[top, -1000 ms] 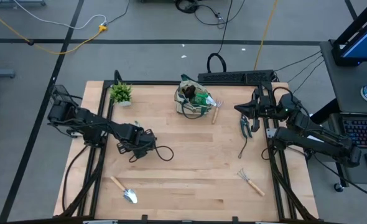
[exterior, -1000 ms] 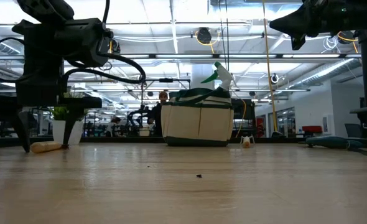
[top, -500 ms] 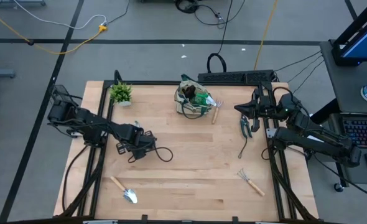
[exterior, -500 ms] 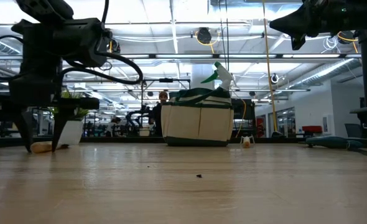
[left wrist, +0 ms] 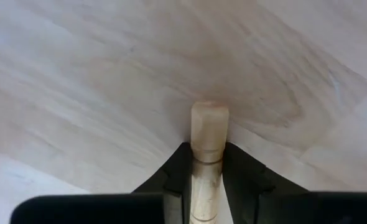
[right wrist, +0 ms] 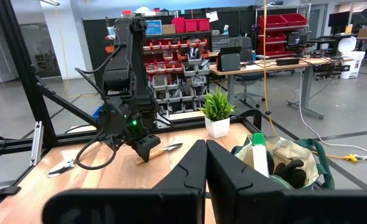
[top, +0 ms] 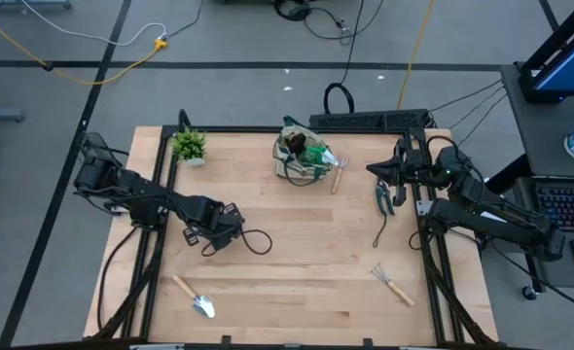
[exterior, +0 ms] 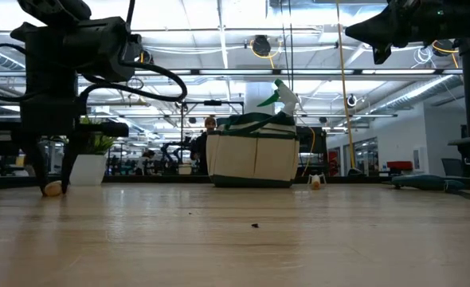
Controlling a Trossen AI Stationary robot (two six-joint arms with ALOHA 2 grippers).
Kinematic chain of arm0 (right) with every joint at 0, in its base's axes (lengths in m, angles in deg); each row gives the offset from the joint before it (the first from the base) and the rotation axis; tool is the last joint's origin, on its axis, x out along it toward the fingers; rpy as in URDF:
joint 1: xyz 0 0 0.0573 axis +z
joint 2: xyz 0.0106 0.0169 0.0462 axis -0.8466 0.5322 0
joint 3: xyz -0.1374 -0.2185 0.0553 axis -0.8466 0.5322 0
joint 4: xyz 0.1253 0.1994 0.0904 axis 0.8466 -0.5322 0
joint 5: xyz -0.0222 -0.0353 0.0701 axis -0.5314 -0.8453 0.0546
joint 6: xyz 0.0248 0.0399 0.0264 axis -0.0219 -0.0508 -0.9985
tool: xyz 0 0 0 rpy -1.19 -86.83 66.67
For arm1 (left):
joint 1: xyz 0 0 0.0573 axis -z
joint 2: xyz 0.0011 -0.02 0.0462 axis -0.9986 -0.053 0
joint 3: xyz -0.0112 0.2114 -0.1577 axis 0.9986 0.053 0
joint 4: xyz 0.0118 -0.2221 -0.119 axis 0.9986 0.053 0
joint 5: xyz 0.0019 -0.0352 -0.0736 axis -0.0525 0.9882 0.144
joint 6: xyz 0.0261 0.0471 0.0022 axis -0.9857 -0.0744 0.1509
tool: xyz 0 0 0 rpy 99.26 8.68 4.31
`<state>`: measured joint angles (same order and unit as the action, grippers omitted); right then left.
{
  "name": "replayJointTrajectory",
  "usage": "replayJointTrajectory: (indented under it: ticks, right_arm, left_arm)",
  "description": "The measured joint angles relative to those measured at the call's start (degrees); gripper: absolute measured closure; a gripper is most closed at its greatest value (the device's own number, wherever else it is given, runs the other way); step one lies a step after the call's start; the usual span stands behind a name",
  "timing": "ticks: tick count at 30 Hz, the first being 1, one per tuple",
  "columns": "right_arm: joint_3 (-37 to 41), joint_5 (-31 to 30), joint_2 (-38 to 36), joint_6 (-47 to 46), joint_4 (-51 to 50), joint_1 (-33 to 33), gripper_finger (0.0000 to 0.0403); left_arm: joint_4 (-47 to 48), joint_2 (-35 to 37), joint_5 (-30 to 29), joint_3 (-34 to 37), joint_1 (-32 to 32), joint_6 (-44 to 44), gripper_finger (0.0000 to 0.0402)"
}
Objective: Pick & Place Garden tools in Gardening bag
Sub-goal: Put the top brown trowel into the gardening bag
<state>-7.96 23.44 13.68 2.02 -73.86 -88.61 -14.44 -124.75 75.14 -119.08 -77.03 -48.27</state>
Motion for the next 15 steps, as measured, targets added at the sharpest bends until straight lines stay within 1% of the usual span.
replayJointTrajectory:
  ticks: [8, 12, 15]
  right_arm:
    - [0.0, 0.0, 0.0, 0.0, 0.0, 0.0, 0.0403]
    - [0.0, -0.1, 0.0, -0.1, 0.0, 0.0, 0.0403]
    - [0.0, -0.1, 0.0, -1.2, 0.0, 0.0, 0.0403]
  left_arm:
    - [0.1, -0.1, -1.4, -0.6, 0.1, 8.9, 0.0331]
    - [0.7, -0.3, -1.5, -2.4, 0.0, 11.2, 0.0333]
    - [-1.8, -0.3, -1.4, -4.2, 0.0, 13.1, 0.0334]
